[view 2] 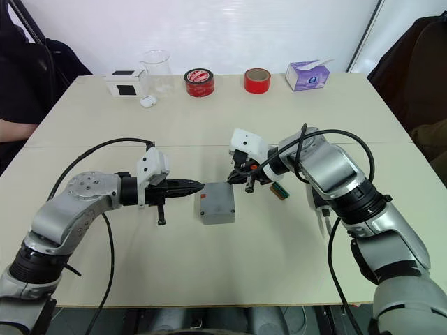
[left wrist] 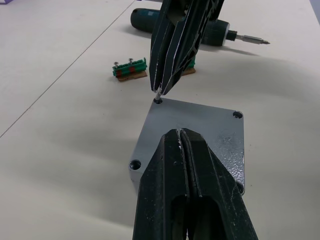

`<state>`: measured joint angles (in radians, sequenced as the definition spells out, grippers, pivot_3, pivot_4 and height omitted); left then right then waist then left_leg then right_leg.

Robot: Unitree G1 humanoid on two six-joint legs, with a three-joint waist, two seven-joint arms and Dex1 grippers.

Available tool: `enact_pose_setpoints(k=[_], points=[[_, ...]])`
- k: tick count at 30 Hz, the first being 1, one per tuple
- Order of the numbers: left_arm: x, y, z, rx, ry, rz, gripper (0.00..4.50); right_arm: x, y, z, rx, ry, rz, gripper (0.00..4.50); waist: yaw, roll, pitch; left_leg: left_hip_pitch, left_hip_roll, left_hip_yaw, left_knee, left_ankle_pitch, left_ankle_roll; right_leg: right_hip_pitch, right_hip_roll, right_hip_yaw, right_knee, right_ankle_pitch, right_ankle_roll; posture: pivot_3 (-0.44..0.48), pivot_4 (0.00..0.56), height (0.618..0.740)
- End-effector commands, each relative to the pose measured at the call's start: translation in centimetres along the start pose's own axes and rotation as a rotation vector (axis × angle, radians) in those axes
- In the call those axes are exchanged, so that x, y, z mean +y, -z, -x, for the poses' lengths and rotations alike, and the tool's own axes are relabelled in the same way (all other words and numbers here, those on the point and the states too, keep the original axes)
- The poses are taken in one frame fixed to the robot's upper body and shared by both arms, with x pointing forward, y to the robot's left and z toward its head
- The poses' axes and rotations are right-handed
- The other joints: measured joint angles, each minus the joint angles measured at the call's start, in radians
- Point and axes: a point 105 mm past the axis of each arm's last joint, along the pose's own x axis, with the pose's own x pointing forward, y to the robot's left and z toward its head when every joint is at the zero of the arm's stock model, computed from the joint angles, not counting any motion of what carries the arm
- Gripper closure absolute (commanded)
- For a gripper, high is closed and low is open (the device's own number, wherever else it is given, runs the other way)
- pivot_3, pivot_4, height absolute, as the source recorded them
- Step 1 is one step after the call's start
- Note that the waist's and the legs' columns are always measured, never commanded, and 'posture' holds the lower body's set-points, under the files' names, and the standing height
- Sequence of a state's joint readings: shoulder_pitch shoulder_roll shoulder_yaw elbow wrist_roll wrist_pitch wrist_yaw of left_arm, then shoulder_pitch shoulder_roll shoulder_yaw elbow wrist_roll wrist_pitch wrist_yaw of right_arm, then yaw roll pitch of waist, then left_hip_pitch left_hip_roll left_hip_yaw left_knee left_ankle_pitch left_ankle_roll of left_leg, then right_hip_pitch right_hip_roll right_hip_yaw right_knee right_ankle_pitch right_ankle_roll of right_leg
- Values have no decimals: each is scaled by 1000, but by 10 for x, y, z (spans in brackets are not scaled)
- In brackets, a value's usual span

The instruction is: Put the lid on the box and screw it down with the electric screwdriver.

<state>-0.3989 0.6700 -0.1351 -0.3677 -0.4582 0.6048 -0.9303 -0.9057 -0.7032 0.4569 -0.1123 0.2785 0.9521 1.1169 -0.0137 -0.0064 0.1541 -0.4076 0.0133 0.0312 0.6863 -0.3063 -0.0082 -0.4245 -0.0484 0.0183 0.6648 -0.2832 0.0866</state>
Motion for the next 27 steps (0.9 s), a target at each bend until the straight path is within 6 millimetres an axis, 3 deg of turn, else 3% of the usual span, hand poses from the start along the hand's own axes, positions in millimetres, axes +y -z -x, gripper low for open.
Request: enact_pose_setpoints(k=[1, 23, 27], points=[[-2, -10, 2, -21, -4, -45, 4500, 4, -8, 1, -15, -8, 40, 4358, 0, 0, 0, 0, 0, 0, 0, 0, 0, 0, 0, 0, 0, 0, 0, 0, 150, 740], [-2, -10, 1, -28, -12, -43, 4500, -8, 9, -9, 24, -11, 4, 4358, 0, 0, 0, 0, 0, 0, 0, 0, 0, 0, 0, 0, 0, 0, 0, 0, 150, 740], [-3, -10, 0, -30, -13, -41, 4500, -6, 9, -8, 17, -22, 1, 3263, 0, 0, 0, 0, 0, 0, 0, 0, 0, 0, 0, 0, 0, 0, 0, 0, 150, 740]])
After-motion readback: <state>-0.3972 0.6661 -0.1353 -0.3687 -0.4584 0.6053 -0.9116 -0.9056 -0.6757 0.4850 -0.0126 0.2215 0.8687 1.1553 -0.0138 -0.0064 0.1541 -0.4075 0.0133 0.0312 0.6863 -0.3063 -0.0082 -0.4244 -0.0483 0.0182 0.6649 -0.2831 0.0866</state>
